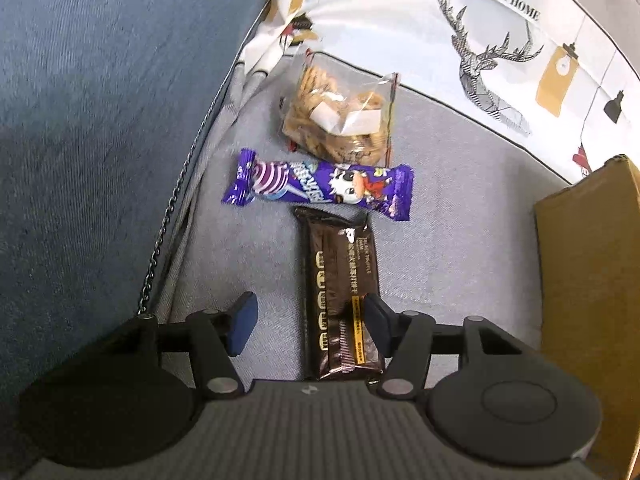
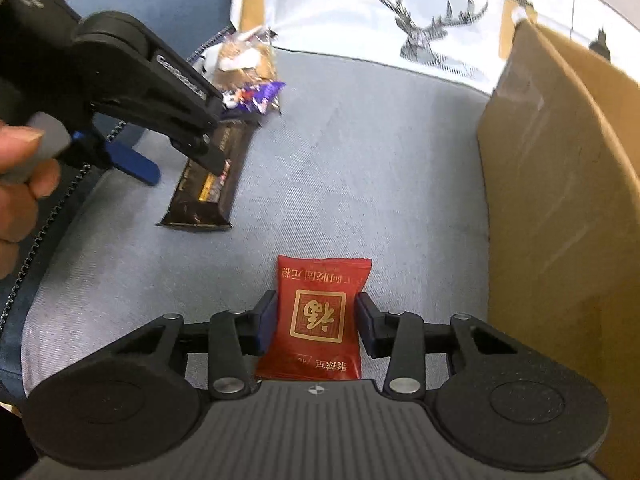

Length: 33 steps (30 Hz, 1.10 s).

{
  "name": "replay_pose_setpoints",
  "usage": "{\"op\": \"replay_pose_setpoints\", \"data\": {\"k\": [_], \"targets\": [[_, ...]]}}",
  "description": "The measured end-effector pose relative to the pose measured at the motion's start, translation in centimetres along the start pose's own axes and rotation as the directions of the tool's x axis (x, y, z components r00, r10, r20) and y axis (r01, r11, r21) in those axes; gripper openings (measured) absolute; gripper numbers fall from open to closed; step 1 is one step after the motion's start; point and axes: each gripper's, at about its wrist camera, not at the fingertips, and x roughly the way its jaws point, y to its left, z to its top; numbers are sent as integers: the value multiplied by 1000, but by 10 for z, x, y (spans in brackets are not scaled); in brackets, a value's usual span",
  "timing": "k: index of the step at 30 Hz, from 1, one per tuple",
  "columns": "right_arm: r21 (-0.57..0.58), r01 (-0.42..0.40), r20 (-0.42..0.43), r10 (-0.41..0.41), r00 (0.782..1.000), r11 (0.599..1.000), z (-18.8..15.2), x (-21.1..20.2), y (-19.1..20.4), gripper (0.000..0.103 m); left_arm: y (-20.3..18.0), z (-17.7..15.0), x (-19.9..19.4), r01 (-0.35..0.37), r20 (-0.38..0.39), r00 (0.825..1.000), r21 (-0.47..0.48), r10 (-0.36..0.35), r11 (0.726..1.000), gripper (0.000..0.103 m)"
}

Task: Organize snacks
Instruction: 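Grasp the red candy pack with the right gripper while the left holds the chocolate bar, then lift the chocolate bar and red pack together and carry them over the box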

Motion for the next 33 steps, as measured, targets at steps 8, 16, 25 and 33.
{"op": "replay_pose_setpoints", "data": {"k": [8, 16, 25, 33], "targets": [[-26, -2, -1, 2, 1000, 1000, -3, -1, 6, 45, -14, -2, 7, -9, -10, 1000, 53, 9, 999, 74], [-36, -4, -2, 4, 1000, 999, -3, -1, 5, 45, -25, -5, 16, -67, -1, 998, 119, 68, 991, 58], [-20, -4, 18, 4, 1000, 1000, -3, -4, 4, 44, -17, -6, 9, -43, 26, 999, 70, 41, 997, 43], [11, -18, 140, 16, 990, 1000, 2, -37, 0, 44, -15, -29, -21, -11, 78, 997, 98, 3, 995, 43]]}}
